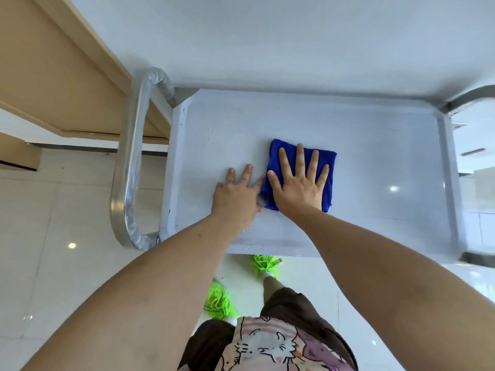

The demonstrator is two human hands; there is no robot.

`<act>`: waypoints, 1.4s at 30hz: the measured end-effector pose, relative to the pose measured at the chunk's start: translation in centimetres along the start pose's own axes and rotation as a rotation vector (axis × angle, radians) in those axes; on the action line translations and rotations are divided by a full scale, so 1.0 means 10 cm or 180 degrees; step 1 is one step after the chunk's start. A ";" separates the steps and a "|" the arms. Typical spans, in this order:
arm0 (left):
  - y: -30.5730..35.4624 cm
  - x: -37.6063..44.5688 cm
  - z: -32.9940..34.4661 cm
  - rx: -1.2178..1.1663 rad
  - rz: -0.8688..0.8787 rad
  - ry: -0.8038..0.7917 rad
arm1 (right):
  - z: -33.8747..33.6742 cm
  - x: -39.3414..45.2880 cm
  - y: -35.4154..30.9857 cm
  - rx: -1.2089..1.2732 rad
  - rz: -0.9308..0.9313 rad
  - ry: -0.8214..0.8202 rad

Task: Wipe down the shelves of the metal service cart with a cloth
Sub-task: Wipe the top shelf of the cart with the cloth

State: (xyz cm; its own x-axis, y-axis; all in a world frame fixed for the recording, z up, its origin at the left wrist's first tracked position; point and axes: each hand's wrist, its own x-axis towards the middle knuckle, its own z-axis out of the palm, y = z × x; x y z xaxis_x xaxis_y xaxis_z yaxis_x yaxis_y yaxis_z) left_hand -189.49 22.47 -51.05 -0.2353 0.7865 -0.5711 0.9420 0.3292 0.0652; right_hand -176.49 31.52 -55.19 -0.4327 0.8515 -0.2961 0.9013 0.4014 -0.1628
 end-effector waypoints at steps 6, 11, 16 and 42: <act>0.04 0.00 -0.06 -0.0013 -0.0052 -0.0196 | 0.22 -0.85 -0.02 0.0018 0.0167 -0.0034; 0.11 -0.03 -0.14 -0.0054 -0.0139 -0.0559 | 0.37 -1.41 -0.29 0.0080 0.0333 -0.0213; 0.03 -0.01 -0.25 -0.0217 0.0100 -0.0628 | 0.42 -1.62 -0.61 0.0096 0.0115 -0.0423; -1.02 -0.45 0.39 -0.1514 -0.0971 0.1115 | 0.31 -0.23 -1.21 -0.0234 -0.0911 0.0037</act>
State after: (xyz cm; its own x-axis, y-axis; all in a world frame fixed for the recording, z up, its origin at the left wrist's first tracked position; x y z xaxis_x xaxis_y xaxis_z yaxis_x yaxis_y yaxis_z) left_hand -197.11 13.54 -52.31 -0.6143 0.7183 -0.3266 0.6313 0.6957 0.3427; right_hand -186.52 23.68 -55.44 -0.6697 0.7038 -0.2372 0.7418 0.6488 -0.1693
